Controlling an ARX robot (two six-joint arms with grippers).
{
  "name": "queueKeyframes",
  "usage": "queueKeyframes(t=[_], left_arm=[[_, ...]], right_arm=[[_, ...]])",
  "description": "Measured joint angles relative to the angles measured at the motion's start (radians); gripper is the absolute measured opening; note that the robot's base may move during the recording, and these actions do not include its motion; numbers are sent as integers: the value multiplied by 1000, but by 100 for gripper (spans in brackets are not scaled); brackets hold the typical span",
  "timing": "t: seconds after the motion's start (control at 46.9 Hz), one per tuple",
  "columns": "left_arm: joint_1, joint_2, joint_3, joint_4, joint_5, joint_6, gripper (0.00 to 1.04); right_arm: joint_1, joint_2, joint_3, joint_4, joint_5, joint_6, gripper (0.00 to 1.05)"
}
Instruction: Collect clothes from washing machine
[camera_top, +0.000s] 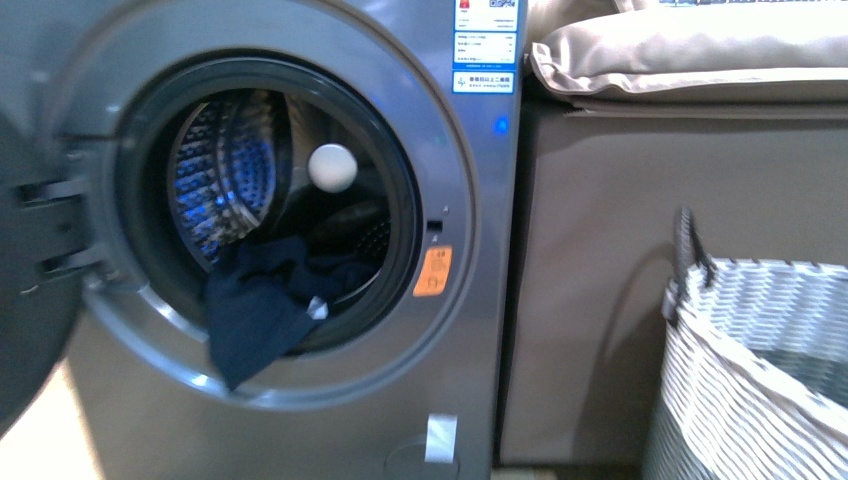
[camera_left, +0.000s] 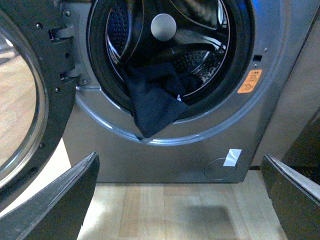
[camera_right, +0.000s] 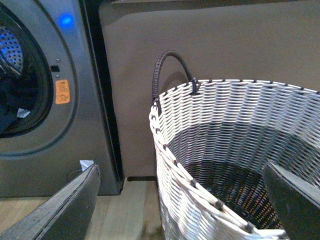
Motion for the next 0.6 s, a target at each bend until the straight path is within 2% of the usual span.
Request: queueKeyframes(t=[0.597], left_arm=[[5, 2, 1, -3, 19, -15, 98]], right_arm=[[1, 0, 0, 0, 2, 0, 97]])
